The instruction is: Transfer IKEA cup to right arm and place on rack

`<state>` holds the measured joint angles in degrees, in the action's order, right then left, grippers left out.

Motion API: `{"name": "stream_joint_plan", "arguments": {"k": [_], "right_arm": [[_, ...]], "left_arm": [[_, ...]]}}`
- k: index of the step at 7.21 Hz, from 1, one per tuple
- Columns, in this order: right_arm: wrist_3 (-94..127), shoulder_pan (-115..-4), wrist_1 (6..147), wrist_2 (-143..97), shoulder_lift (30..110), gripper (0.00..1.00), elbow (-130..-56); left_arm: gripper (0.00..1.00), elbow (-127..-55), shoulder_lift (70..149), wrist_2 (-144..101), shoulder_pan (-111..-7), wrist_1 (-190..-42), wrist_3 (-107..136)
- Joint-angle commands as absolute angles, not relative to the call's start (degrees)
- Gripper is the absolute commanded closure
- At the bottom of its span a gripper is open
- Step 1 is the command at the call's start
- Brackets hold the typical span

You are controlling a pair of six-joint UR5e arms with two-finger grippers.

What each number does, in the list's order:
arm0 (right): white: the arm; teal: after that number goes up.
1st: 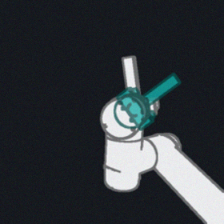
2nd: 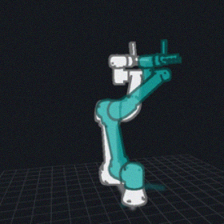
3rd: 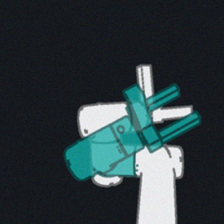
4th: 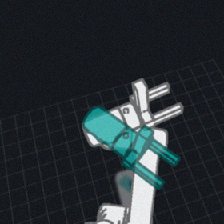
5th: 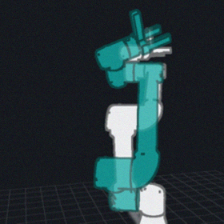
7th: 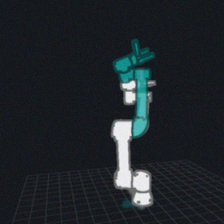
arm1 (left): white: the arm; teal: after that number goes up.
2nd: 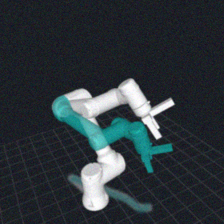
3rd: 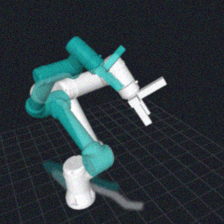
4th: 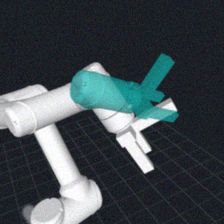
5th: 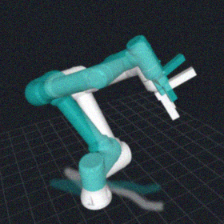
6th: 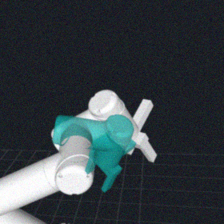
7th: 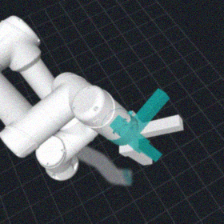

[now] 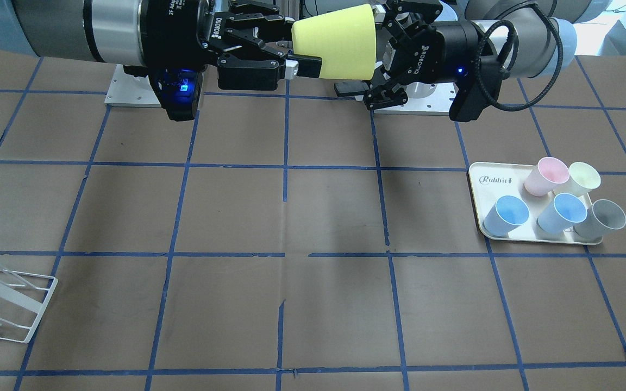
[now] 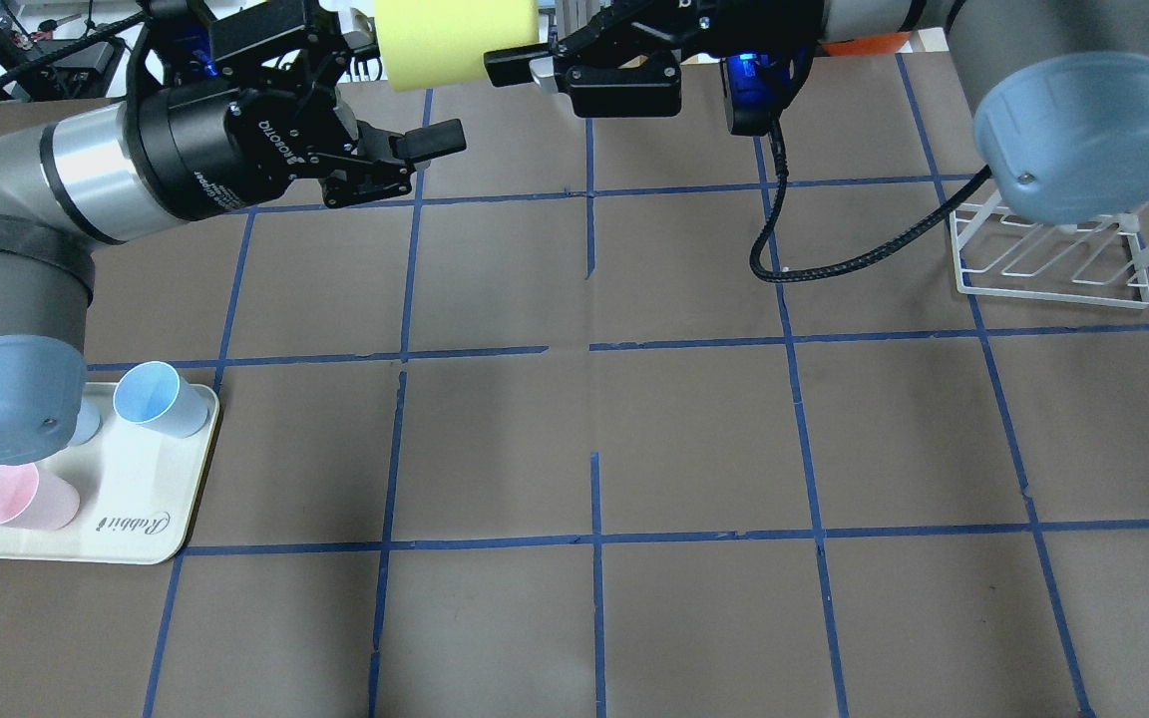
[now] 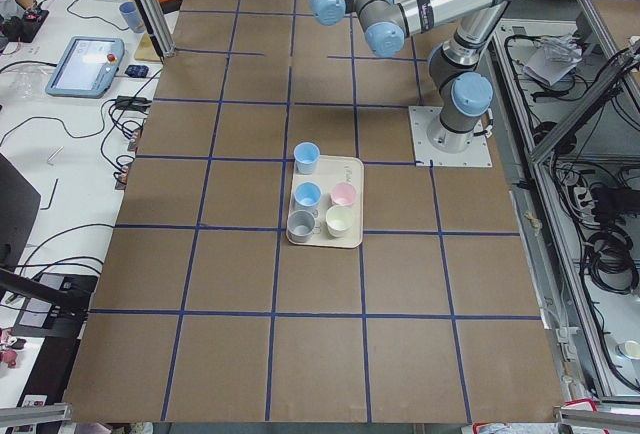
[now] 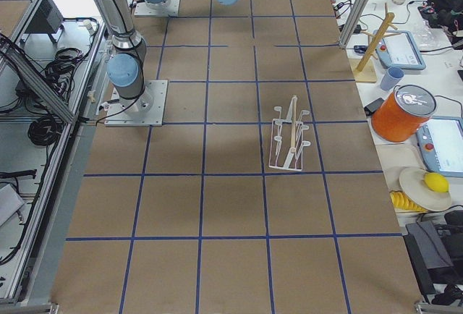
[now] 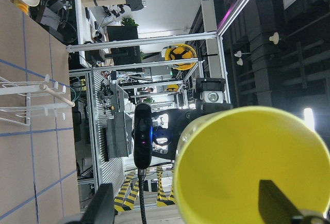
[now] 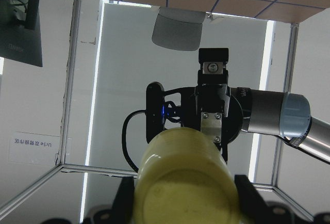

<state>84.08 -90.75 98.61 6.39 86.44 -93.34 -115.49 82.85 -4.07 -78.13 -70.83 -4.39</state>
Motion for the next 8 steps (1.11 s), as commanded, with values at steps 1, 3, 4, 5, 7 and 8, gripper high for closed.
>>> {"name": "stream_joint_plan", "arguments": {"k": [1, 3, 4, 5, 7, 8], "right_arm": [[86.1, -89.7, 99.0, 6.2, 86.5, 1.0, -93.3], [86.4, -87.6, 99.8, 6.5, 86.5, 1.0, -93.3], [86.4, -86.5, 99.8, 6.9, 86.5, 1.0, -93.3], [86.3, -86.0, 99.9, 7.2, 86.5, 1.0, -93.3], [86.3, -85.2, 100.3, 9.0, 86.9, 1.0, -93.3], [86.3, -84.0, 100.2, 10.3, 87.4, 1.0, -93.4]], "left_arm": [[0.0, -115.5, 82.8, -4.0, -78.1, -70.9, -4.4], [0.0, -115.5, 82.7, -4.0, -78.1, -70.9, -4.5], [0.0, -115.5, 82.7, -4.0, -78.1, -70.9, -4.4], [0.0, -115.6, 82.7, -4.0, -78.1, -70.9, -4.5], [0.0, -115.6, 82.7, -4.0, -78.1, -70.9, -4.5], [0.0, -115.5, 82.7, -4.0, -78.1, -71.0, -4.6]]}}
